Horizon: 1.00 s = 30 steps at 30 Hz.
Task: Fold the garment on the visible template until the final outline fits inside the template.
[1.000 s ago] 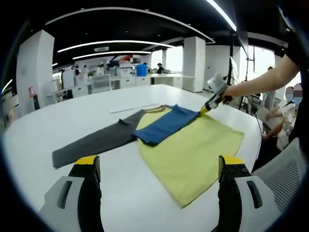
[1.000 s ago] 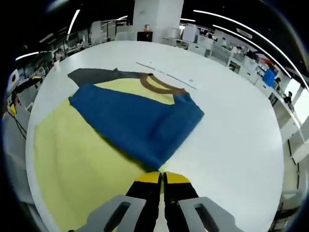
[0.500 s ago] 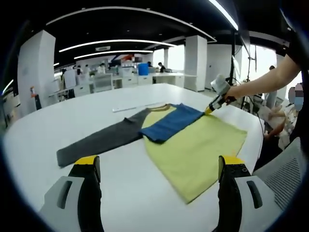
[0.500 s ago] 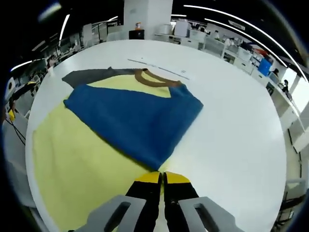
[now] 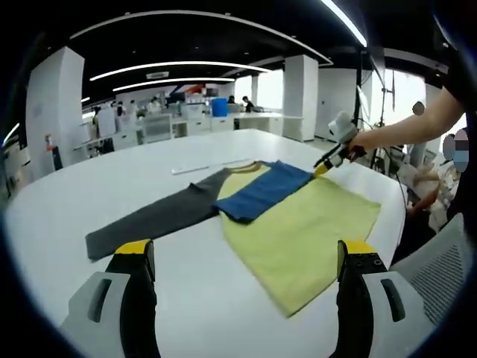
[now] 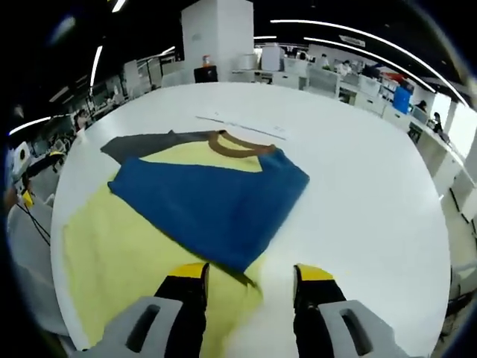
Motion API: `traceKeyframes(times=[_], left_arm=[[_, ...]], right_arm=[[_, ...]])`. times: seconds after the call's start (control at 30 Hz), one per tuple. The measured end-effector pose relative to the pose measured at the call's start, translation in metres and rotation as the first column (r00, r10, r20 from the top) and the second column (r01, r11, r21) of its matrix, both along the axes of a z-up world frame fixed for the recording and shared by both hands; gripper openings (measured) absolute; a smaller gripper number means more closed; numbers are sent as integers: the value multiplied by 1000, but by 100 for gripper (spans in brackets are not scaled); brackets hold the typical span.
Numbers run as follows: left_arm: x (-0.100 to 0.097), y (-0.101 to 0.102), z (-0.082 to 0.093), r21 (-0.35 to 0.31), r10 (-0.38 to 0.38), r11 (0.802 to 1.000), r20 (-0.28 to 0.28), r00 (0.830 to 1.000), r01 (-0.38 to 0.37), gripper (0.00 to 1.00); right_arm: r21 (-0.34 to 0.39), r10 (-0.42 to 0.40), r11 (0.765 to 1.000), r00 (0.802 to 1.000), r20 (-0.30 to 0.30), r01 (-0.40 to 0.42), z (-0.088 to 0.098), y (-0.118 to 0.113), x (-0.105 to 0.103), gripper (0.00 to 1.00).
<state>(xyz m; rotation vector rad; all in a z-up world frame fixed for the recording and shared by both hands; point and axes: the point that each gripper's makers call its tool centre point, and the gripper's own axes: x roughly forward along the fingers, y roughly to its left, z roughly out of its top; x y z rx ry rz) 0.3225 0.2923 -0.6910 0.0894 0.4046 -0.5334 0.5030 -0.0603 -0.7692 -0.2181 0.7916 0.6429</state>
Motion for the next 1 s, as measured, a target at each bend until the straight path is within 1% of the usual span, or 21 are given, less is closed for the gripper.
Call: traceKeyframes(times=[0.03, 0.23, 0.33, 0.43, 0.53, 0.67, 0.83, 1.0], left_arm=[[0, 0, 0, -1, 0, 1000, -1, 1000, 0, 99], [1, 1, 3, -5, 3, 1000, -3, 1000, -3, 99], [4, 6, 5, -21, 17, 1000, -5, 1000, -17, 99], [6, 10, 6, -22, 27, 999, -6, 1000, -27, 99], [12, 19, 6, -10, 43, 999, -11, 999, -43, 99], [21, 34, 8, -30, 77, 997, -14, 997, -77, 99], [30, 51, 6, -30, 118, 992, -16, 993, -119, 99], [44, 75, 6, -34, 180, 983, -20, 983, -181, 99]], right_arm=[[15, 2, 1000, 1000, 5, -2, 2, 1, 1, 58], [66, 28, 997, 999, 21, -30, 15, 10, -8, 79], [82, 47, 995, 998, 31, -49, 19, 14, -13, 86], [95, 61, 993, 998, 35, -64, 24, 17, -20, 91], [112, 66, 991, 997, 40, -71, 29, 19, -25, 94], [128, 73, 989, 996, 56, -80, 36, 21, -31, 98], [138, 92, 985, 994, 66, -100, 42, 21, -40, 99], [149, 100, 983, 992, 72, -109, 46, 19, -51, 99]])
